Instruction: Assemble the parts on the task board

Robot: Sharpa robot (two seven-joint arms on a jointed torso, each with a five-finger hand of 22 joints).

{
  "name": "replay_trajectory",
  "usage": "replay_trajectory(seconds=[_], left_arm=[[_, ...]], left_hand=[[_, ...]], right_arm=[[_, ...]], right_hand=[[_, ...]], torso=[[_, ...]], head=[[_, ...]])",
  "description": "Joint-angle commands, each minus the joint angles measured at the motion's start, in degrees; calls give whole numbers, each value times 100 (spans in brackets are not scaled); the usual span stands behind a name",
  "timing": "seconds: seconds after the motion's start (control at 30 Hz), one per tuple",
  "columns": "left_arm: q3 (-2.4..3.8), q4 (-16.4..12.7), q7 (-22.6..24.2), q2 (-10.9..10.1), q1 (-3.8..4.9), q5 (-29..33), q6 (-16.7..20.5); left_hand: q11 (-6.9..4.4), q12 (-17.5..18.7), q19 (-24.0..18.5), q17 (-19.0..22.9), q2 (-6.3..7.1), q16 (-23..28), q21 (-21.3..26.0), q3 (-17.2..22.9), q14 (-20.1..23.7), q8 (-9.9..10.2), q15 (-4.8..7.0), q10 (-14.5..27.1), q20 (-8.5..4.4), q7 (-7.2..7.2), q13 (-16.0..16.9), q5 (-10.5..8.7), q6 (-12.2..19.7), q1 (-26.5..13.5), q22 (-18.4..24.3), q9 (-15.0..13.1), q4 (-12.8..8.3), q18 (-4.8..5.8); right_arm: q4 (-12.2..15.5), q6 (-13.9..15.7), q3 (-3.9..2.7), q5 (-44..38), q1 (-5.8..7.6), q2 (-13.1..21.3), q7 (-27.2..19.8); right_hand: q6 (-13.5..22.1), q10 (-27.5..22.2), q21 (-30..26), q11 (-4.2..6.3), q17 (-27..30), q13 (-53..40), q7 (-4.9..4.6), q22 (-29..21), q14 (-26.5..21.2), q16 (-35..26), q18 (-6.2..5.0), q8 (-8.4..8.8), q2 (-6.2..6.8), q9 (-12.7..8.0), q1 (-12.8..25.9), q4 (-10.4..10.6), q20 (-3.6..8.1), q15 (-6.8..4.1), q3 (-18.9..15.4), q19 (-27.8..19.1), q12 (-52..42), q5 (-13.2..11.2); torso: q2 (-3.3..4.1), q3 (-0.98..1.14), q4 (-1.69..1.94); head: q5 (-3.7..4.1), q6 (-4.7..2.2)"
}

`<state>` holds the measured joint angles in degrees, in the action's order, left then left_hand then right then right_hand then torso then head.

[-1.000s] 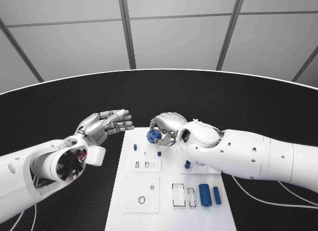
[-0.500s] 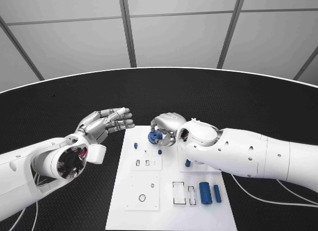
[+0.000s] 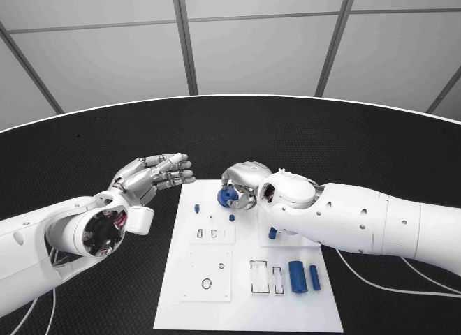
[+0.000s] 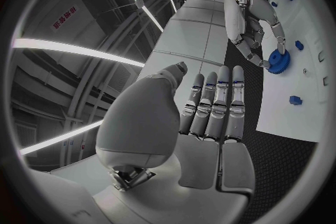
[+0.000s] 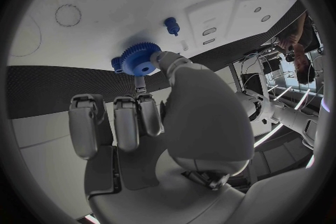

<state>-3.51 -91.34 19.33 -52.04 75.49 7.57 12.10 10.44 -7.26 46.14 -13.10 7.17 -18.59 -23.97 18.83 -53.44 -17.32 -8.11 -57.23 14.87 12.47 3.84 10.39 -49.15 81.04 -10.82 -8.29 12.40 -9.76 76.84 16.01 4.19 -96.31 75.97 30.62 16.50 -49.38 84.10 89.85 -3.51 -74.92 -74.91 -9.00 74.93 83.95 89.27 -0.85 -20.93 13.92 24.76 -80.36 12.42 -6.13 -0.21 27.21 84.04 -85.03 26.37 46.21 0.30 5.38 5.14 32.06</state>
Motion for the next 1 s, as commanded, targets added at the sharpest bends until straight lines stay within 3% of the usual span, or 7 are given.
replay_trajectory(seconds=[0.03,0.07,0.23,0.27,0.43,1.0], left_arm=[[0,-1,0,-2,0,0,0],[0,-1,-1,-3,0,0,0],[0,0,-1,-3,0,0,2],[0,0,-1,-3,0,0,2],[0,1,-3,-5,0,0,3],[0,17,-4,-4,0,0,4]], left_hand=[[27,20,34,-5,28,34,-36,39,35,35,-21,-14,4,135,-4,-32,21,-38,2,9,9,-71],[27,20,34,-5,28,34,-36,39,35,35,-21,-14,4,135,-4,-32,21,-38,2,9,9,-71],[30,41,31,-11,34,46,-38,70,43,43,-25,-19,4,139,-2,-38,23,-51,8,12,10,-70],[30,41,31,-11,34,46,-38,70,43,43,-25,-19,4,139,-2,-38,23,-51,8,12,10,-70],[30,41,31,-11,34,46,-38,70,43,43,-25,-19,4,139,-2,-38,23,-51,8,12,10,-70],[30,41,31,-11,34,46,-38,70,43,43,-25,-19,4,139,-2,-38,23,-51,8,12,10,-70]], right_arm=[[-25,1,1,0,0,-10,2],[-33,-5,1,0,0,-14,-2],[-55,-92,3,0,0,-30,-10],[-59,-116,3,0,0,-31,-7],[-79,-199,4,0,0,-34,-3],[-38,-252,7,0,0,24,-28]], right_hand=[[-65,103,15,-37,-1348,-998,32,1507,571,19,85,108,22,6,103,-6,14,9,38,596,38,-238],[-23,82,15,-56,-1350,-979,11,1507,571,19,85,155,35,-8,143,-17,0,26,38,596,58,-371],[132,57,15,-113,-1342,-960,-53,1507,569,17,85,301,79,-56,233,-34,-38,73,32,596,77,-524],[238,37,15,-150,-1340,-943,-88,1507,568,16,85,406,112,-91,288,-41,-67,106,-2,596,92,-721],[336,-19,15,-187,-1340,-895,-127,1507,568,17,85,531,123,-127,313,-73,-105,142,-34,596,140,-835],[363,-14,15,-206,-1331,-903,-143,1507,566,14,85,593,122,-142,369,-61,-127,162,-98,596,129,-885]], torso=[[2,0,3],[2,0,2],[1,0,-1],[2,1,0],[1,-2,1],[-4,4,-4]], head=[[-12,-3],[-17,3],[-34,13],[-29,10],[-22,37],[-23,53]])
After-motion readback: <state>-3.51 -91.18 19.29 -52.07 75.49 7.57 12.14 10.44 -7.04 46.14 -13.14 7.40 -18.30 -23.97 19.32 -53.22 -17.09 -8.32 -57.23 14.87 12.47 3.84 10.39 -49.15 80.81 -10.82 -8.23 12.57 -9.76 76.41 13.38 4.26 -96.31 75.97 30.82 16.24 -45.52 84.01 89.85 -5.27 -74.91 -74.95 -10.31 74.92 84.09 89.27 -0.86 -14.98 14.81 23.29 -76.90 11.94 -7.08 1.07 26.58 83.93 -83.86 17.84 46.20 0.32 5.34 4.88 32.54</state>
